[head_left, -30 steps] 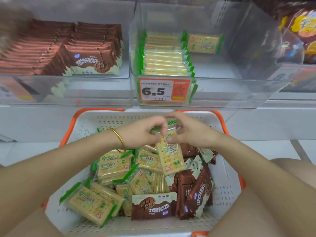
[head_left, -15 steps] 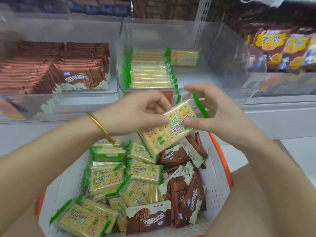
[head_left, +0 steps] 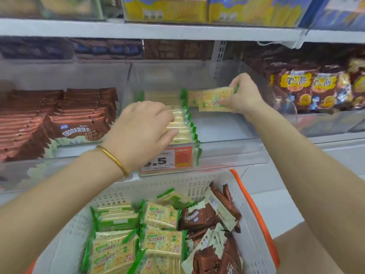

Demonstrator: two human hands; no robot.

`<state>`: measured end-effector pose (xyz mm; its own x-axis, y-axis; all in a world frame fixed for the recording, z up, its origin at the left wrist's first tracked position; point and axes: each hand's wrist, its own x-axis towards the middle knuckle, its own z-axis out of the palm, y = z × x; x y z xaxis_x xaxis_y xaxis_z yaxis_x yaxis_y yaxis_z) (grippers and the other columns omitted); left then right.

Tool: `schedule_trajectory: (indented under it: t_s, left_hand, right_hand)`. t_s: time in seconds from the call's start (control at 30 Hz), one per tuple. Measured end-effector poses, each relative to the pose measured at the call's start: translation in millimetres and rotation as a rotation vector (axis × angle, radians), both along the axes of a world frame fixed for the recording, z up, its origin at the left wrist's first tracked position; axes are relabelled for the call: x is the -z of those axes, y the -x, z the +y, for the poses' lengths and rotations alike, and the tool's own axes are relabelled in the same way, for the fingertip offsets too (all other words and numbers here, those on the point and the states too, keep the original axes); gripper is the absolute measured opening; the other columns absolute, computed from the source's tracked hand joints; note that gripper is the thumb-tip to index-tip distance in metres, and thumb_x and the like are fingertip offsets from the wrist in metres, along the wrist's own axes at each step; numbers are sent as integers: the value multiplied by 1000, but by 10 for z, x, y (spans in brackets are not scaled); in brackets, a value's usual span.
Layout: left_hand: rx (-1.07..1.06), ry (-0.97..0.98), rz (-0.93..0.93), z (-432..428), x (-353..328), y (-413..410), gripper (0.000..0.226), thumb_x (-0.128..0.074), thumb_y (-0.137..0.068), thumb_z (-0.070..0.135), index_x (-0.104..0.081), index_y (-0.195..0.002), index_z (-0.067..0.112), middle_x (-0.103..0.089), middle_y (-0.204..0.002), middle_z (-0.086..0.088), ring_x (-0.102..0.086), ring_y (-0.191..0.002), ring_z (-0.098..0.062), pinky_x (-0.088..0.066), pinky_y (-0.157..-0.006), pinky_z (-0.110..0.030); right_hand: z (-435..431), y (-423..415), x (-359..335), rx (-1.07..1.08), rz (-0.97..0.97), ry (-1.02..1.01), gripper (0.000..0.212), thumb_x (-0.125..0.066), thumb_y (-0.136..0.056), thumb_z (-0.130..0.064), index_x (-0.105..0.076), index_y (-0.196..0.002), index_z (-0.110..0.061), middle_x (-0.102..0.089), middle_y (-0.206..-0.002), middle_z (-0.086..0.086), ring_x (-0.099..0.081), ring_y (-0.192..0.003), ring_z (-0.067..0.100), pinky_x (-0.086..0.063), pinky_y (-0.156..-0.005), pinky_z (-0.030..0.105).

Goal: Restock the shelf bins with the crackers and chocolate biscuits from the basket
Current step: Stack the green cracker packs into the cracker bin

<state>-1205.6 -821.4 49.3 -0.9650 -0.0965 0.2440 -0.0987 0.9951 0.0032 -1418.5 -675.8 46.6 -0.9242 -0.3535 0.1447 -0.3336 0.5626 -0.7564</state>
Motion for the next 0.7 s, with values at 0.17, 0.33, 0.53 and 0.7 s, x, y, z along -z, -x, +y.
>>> schedule_trajectory:
  t_s: [0.17, 0.33, 0.53, 0.7]
  left_hand:
    - [-15, 124, 6, -19, 115, -8, 54, -26, -92, 48, -67, -100, 15, -65, -105, -4, -59, -104, -28, -35, -101, -46]
    - [19, 142, 53, -13, 179, -2, 51, -27, -96, 45, -68, -96, 16, -66, -101, -3, -61, -101, -27, -35, -101, -44]
    - [23, 143, 39, -27, 187, 34, 51, -26, -97, 44, -69, -96, 18, -67, -100, 0, -60, -101, -26, -40, -95, -43]
    - [33, 149, 70, -31, 202, 26, 48, -27, -97, 43, -68, -96, 18, -66, -98, 0, -61, -99, -25, -41, -92, -43]
  right_hand:
    - [-378, 414, 245, -81, -12, -274, 50, -77, -79, -15, -42, -114, -10, -43, -105, 5, -44, -94, 22, -40, -73, 29]
    - [-556, 606, 355, -8, 111, -393, 59, -77, -79, -20, -40, -123, -6, -50, -113, 14, -53, -105, 32, -41, -75, 33]
    - [-682, 722, 510, 167, 7, -358, 87, -78, -79, -18, -21, -143, -6, -31, -143, 17, -42, -127, 35, -40, -100, 37]
    - [-687, 731, 537, 168, -137, -342, 83, -72, -83, -35, -28, -145, -2, -45, -141, 14, -49, -126, 29, -43, -103, 35]
